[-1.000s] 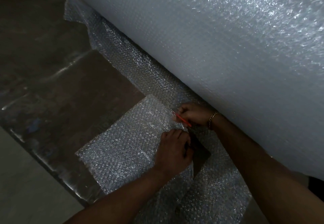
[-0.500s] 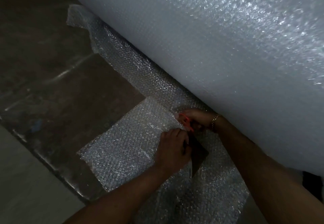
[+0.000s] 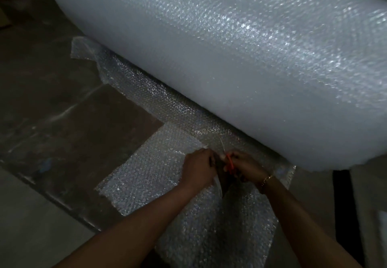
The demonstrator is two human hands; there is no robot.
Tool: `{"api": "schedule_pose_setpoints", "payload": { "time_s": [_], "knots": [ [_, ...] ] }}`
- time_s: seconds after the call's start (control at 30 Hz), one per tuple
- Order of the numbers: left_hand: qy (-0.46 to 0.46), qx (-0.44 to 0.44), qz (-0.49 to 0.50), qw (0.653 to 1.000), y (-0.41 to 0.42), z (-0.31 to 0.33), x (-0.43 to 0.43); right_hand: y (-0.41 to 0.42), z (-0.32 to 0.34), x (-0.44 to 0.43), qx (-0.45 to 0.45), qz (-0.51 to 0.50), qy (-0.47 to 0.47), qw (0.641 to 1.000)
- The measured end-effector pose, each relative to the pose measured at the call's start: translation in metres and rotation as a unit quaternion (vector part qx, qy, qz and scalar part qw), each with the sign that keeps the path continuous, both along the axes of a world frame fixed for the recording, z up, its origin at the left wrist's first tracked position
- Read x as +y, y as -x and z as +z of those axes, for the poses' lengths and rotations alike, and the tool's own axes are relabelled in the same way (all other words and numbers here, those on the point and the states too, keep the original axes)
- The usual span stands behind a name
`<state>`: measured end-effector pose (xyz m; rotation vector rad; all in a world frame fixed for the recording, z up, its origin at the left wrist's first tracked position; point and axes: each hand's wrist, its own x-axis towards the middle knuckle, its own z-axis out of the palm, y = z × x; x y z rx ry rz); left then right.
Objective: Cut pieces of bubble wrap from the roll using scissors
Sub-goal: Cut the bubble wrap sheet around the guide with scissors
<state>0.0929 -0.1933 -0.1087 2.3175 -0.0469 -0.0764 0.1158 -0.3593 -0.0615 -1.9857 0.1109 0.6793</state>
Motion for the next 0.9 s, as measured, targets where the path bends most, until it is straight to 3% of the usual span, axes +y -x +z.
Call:
{"api": "schedule_pose_setpoints", "payload": {
  "time_s": [0.13,0.37,0.57,0.67,0.9],
  "knots": [
    [-0.011,-0.029,0.013,0.999,0.010,0.005,0.014,0.009,0.000,0.008,-0.020,-0.028,-0.013,0.999],
    [0.160,-0.001,0.063,0.985,0.036,0.003,0.056,0.001,-0.007,0.042,-0.012,-0.028,-0.062,0.998],
    [0.173,0.025,0.135,0.975,0.008,0.001,0.085,0.003,-0.013,0.065,0.003,0.003,-0.106,0.994],
    [0.137,0.045,0.132,0.981,-0.020,0.004,0.084,0.004,-0.015,0.067,0.032,-0.009,-0.128,0.991],
    [-0.077,0.001,0.078,0.994,-0.053,-0.001,0.071,-0.002,-0.026,0.065,0.061,-0.019,-0.120,0.991]
  ]
}}
